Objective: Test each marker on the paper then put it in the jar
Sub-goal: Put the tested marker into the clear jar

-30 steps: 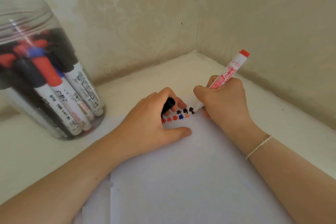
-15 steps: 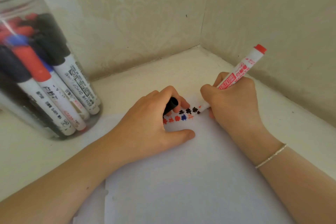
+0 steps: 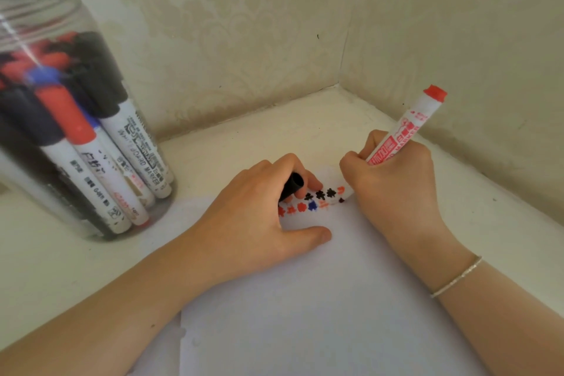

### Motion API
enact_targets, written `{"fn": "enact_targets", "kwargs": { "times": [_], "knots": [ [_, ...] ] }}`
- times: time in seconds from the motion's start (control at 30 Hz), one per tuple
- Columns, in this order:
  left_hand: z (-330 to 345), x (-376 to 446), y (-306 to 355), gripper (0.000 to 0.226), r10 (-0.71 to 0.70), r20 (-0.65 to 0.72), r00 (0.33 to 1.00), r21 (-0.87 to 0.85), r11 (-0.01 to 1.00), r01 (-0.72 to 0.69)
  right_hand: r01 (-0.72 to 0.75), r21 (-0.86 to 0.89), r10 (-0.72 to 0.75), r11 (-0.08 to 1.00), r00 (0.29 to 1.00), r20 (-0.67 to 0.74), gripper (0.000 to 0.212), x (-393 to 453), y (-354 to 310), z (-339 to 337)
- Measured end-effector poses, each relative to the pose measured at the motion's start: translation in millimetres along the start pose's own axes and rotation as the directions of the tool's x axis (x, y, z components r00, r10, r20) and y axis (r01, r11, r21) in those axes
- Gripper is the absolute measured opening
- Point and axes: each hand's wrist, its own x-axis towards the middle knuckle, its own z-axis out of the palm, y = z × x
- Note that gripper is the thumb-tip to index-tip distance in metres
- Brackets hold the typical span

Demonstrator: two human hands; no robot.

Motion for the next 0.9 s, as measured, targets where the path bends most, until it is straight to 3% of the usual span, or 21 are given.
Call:
{"fn": "enact_targets", "kwargs": {
  "times": [0.1, 0.4, 0.53, 0.8, 0.9],
  "knots": [
    [0.6, 0.7, -2.0, 0.040, -0.001, 0.000, 1.000, 0.002, 1.000, 0.001, -0.042, 0.064, 0.041, 0.997, 0.999, 0.014, 0.029, 3.2, 0.7, -1.1],
    [0.4, 0.5, -1.5, 0.040, -0.006, -0.001, 1.000, -0.015, 1.000, 0.006, -0.052, -0.003, 0.052, 0.999, 0.998, 0.040, 0.026, 4.2, 1.2, 2.2],
    [-0.1, 0.1, -1.0, 0.039, -0.016, -0.001, 1.000, -0.025, 1.000, 0.016, -0.065, 0.046, 0.065, 0.997, 0.998, 0.009, 0.027, 4.2, 1.6, 0.3],
    [0.8, 0.0, -2.0, 0.041, -0.018, -0.001, 1.000, -0.018, 1.000, 0.018, 0.009, -0.047, -0.007, 0.999, 1.000, 0.026, 0.036, 0.9, -0.4, 3.2],
    [1.5, -0.4, -4.4, 0.039, -0.013, -0.003, 1.000, -0.019, 1.000, 0.013, -0.041, 0.075, 0.039, 0.996, 0.999, 0.029, 0.028, 3.0, 1.5, 0.0]
  ]
}}
